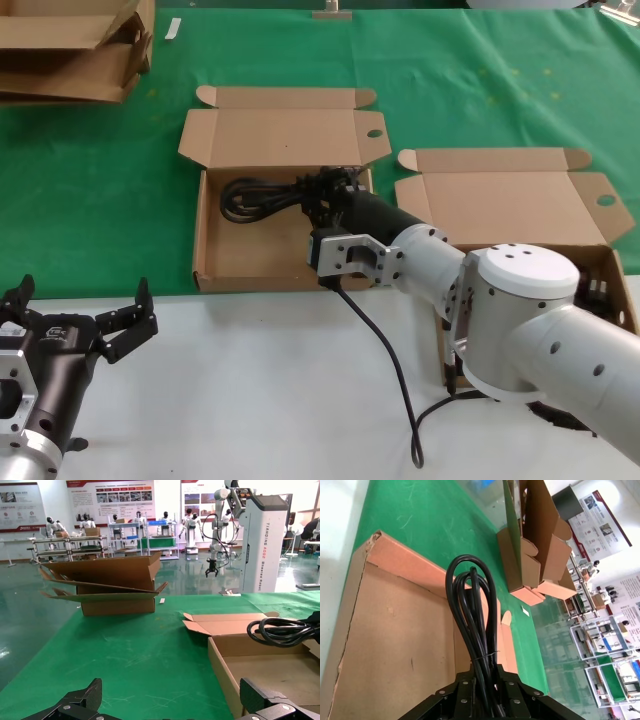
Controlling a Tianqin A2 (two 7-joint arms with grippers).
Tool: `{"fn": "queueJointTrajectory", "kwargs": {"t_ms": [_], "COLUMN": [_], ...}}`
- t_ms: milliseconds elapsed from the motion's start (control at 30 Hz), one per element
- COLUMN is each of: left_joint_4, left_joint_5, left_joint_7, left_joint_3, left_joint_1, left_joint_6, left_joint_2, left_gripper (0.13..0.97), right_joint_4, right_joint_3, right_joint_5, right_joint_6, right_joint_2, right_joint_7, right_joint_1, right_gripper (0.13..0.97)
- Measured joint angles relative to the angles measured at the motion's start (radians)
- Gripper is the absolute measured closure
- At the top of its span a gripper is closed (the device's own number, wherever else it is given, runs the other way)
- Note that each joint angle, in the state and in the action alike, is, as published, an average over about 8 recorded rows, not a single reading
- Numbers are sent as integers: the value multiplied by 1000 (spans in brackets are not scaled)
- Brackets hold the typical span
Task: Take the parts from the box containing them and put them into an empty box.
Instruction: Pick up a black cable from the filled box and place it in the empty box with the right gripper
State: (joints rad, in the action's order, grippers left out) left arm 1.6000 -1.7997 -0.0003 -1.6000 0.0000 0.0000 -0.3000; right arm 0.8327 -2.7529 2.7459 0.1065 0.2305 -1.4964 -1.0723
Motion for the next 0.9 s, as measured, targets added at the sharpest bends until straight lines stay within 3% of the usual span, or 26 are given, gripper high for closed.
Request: {"fn": "queueJointTrajectory", "kwargs": {"t_ms": [433, 733, 900], "left_joint_4": [0, 0, 0], "left_joint_5": [0, 0, 0], "left_joint_7": [0, 0, 0], "left_joint_3": [0, 0, 0], "left_joint_1": [0, 0, 0], "left_joint_6": [0, 0, 0], "left_joint_2": [0, 0, 0], "left_gripper": [132, 132, 132], "right_joint_4": [25, 28, 14], "right_joint_3": [0, 0, 0], "right_joint_5": [-50, -272, -422], "right_joint_6": [-38, -98, -124], "right_joint_2": [43, 63, 63], "right_joint_7": [83, 328, 486], "right_joint_1": [14, 32, 37], "right_gripper": [803, 671, 549]}}
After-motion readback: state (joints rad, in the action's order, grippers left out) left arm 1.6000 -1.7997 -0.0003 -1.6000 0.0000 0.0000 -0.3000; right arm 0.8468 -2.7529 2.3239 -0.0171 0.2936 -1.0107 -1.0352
